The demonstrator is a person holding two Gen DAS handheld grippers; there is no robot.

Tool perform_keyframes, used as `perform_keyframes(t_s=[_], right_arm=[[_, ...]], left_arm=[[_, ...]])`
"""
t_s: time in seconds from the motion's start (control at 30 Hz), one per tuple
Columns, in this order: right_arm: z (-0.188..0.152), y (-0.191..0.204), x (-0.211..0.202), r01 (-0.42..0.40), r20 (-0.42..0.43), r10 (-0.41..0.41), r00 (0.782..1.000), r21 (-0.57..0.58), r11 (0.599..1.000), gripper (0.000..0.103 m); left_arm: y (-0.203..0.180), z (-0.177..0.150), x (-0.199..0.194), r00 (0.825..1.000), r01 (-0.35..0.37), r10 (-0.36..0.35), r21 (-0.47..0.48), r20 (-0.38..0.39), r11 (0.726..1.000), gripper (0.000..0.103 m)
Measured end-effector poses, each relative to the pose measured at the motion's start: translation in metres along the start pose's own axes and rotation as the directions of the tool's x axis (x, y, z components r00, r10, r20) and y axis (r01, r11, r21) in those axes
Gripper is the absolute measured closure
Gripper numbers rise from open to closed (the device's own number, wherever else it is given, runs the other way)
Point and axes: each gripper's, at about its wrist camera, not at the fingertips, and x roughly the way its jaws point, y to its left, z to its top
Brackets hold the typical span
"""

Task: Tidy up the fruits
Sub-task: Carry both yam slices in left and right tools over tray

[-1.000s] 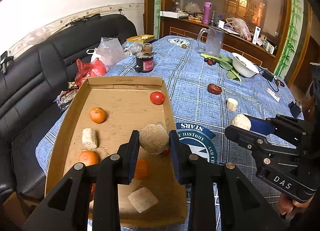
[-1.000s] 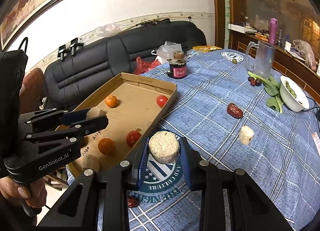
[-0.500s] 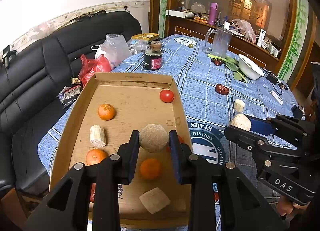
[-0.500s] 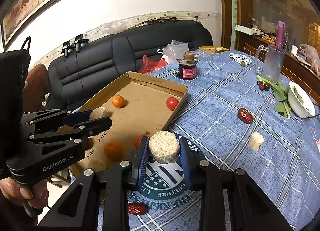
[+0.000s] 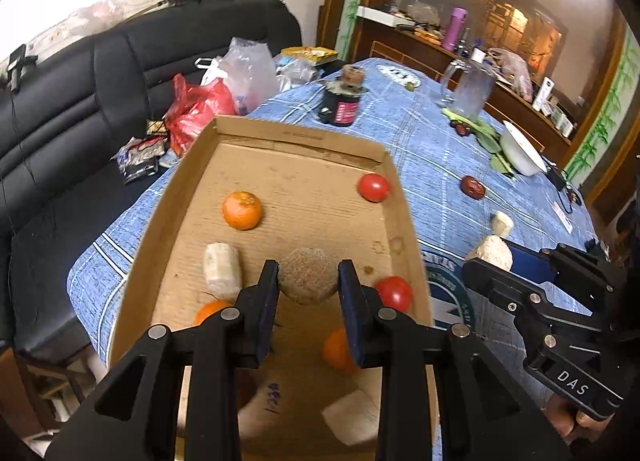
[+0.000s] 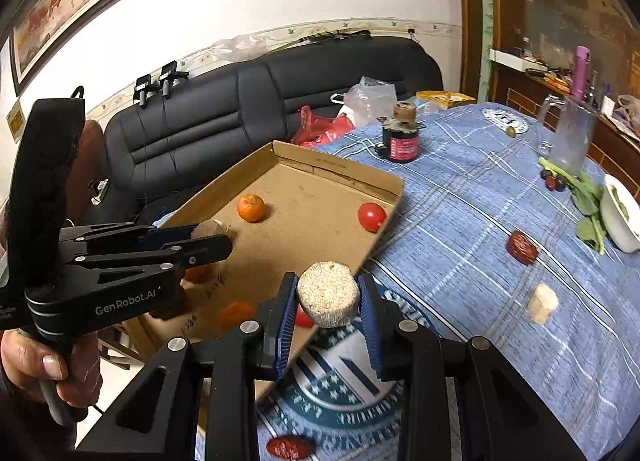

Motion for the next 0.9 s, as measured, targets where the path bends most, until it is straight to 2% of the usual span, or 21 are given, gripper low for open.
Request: perform_keyframes(t_s=[0.3, 0.63, 0.8, 0.9], right_arm=[[0.026, -0.002, 0.055, -0.035, -0.056, 0.035, 0.998, 0.001, 0.999, 0.073], [0.03, -0.007, 0.11, -0.044, -0.148, 0.041, 0.988, -0.019, 0.999, 0.073], [0.032, -0.007, 0.117, -0.034, -0.157, 0.025, 0.987, -0.054, 0.998, 0.072], [0.033, -0.007, 0.119, -0.032, -0.166, 0.019, 0.986, -0.074, 0.997, 0.072]], left_arm=[[0.009, 0.003, 0.022, 0.998, 0.007, -0.009, -0.022, -0.066, 1.0, 0.076], [0.002, 0.004, 0.048, 0.99, -0.017, 0.019, 0.015, -0.14, 1.0, 0.076], [0.002, 0.004, 0.06, 0.982, -0.037, 0.042, 0.027, -0.185, 0.999, 0.076], [0.0, 0.005, 0.061, 0.98, -0.054, 0.06, 0.036, -0.188, 0.998, 0.076]])
